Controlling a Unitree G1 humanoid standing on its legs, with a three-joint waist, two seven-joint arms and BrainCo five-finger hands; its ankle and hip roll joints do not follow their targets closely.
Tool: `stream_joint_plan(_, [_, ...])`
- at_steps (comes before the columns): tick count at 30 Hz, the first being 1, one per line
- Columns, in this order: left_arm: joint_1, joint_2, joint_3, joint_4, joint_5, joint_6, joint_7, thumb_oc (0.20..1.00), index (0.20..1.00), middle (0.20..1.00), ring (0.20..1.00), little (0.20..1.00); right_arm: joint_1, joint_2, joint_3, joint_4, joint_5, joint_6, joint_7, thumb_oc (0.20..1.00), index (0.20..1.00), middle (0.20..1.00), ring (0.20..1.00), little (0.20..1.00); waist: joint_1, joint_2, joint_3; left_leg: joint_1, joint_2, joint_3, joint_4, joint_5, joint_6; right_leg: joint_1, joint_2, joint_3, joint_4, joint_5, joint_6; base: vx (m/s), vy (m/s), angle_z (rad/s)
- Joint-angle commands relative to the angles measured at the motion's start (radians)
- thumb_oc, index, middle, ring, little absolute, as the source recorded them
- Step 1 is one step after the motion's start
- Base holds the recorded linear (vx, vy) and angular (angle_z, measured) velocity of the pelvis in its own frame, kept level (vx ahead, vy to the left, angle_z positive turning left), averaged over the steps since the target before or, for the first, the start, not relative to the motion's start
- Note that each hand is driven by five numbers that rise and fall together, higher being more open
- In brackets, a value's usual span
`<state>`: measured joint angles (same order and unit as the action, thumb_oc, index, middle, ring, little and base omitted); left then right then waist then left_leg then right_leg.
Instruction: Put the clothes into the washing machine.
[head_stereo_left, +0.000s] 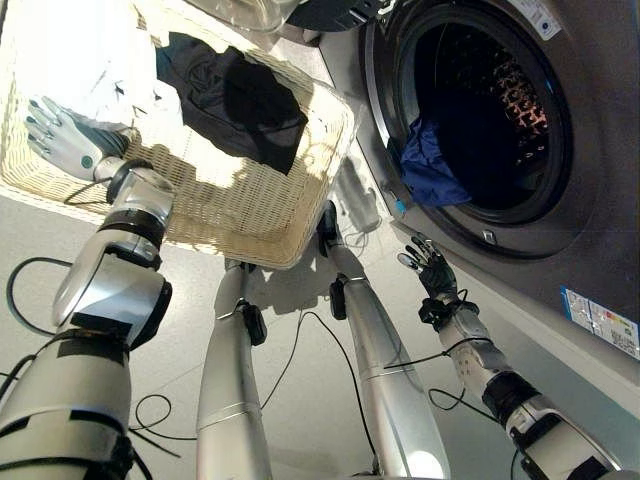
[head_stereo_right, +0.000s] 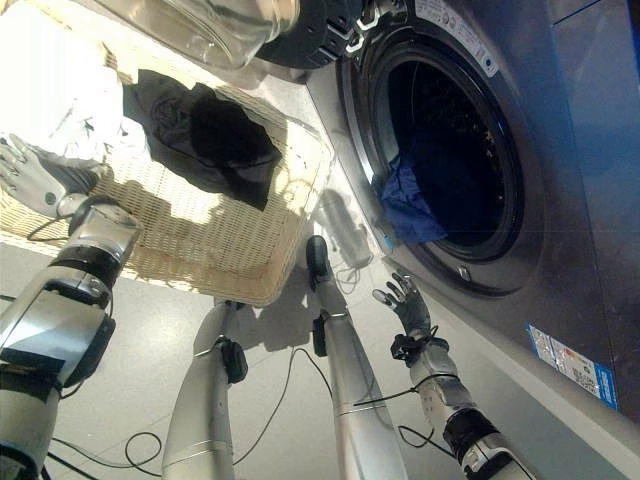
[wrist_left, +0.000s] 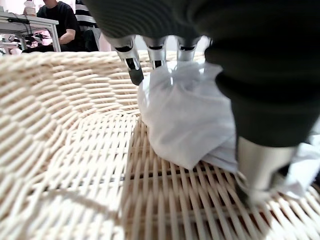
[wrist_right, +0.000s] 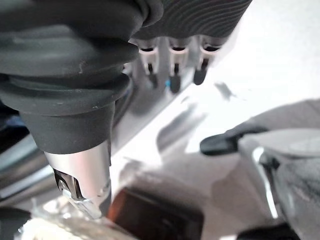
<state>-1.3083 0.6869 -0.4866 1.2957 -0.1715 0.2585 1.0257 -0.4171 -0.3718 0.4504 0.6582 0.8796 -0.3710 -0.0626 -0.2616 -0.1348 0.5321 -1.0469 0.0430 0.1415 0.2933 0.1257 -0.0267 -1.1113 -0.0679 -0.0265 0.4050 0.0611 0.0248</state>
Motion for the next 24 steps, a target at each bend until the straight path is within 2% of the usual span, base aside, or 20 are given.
stream_joint_plan(1, [-0.022,0.035,0.071,0.005,-0.206,-0.243,0.007,0.2,0.2,0.2,0.2,0.2,0.063,0.0,0.032,-0.059,0.043,-0.036,0.007,1.0,1.0,1.0,1.0,1.0,-0.003,-0.058,-0.012,-0.027,-0.075,0.004,0.278,-0.271,-0.019,0.02,0.069,0.037,-0.172,0.112,0.06,0.02,-0.009,0.04])
stream_joint_plan(5, [-0.012,0.015,0.139,-0.067,-0.295,-0.415,0.022,0.2,0.2,0.2,0.2,0.2,0.083,0.008,0.034,-0.083,0.026,-0.019,0.008,1.0,1.0,1.0,1.0,1.0,-0.002,-0.054,-0.012,-0.042,-0.073,-0.002,0.281,-0.273,-0.021,0.006,0.072,0.036,-0.164,0.104,0.056,0.0,0.0,0.0])
stream_joint_plan(7, [-0.002,0.001,0.156,-0.115,-0.309,-0.446,0.052,0.2,0.2,0.2,0.2,0.2,0.091,0.01,0.035,-0.097,0.017,-0.009,0.012,1.0,1.0,1.0,1.0,1.0,0.001,-0.053,-0.012,-0.038,-0.075,-0.01,0.268,-0.267,-0.021,0.007,0.076,0.034,-0.163,0.1,0.054,-0.01,-0.024,0.04])
stream_joint_plan(12, [0.014,-0.014,0.179,-0.15,-0.343,-0.46,0.087,0.2,0.2,0.2,0.2,0.2,0.099,0.019,0.043,-0.108,0.028,-0.014,0.029,1.0,1.0,1.0,1.0,1.0,0.009,-0.056,-0.012,-0.018,-0.084,-0.025,0.25,-0.26,-0.019,0.028,0.083,0.035,-0.167,0.095,0.051,-0.02,-0.038,0.05])
stream_joint_plan(20, [0.052,-0.009,0.204,-0.149,-0.349,-0.445,0.1,0.2,0.2,0.2,0.2,0.2,0.109,0.025,0.049,-0.133,0.018,-0.014,0.034,1.0,1.0,1.0,1.0,1.0,0.02,-0.05,-0.012,0.044,-0.088,-0.033,0.198,-0.233,-0.017,0.076,0.091,0.034,-0.174,0.088,0.049,-0.03,-0.01,0.04])
stream_joint_plan(21, [0.112,-0.004,0.236,-0.154,-0.375,-0.445,0.082,0.2,0.2,0.2,0.2,0.2,0.124,0.02,0.039,-0.144,-0.002,-0.01,0.033,1.0,1.0,1.0,1.0,1.0,0.035,-0.026,-0.012,0.108,-0.088,-0.031,0.117,-0.185,-0.019,0.121,0.098,0.033,-0.181,0.075,0.041,-0.13,0.028,-0.01])
stream_joint_plan(24, [0.189,-0.013,0.269,-0.189,-0.402,-0.459,0.058,0.2,0.2,0.2,0.2,0.2,0.143,0.017,0.022,-0.154,-0.028,-0.004,0.025,1.0,1.0,1.0,1.0,1.0,0.058,0.006,-0.012,0.181,-0.074,-0.023,0.012,-0.125,-0.025,0.176,0.102,0.022,-0.188,0.058,0.036,-0.12,-0.015,-0.04])
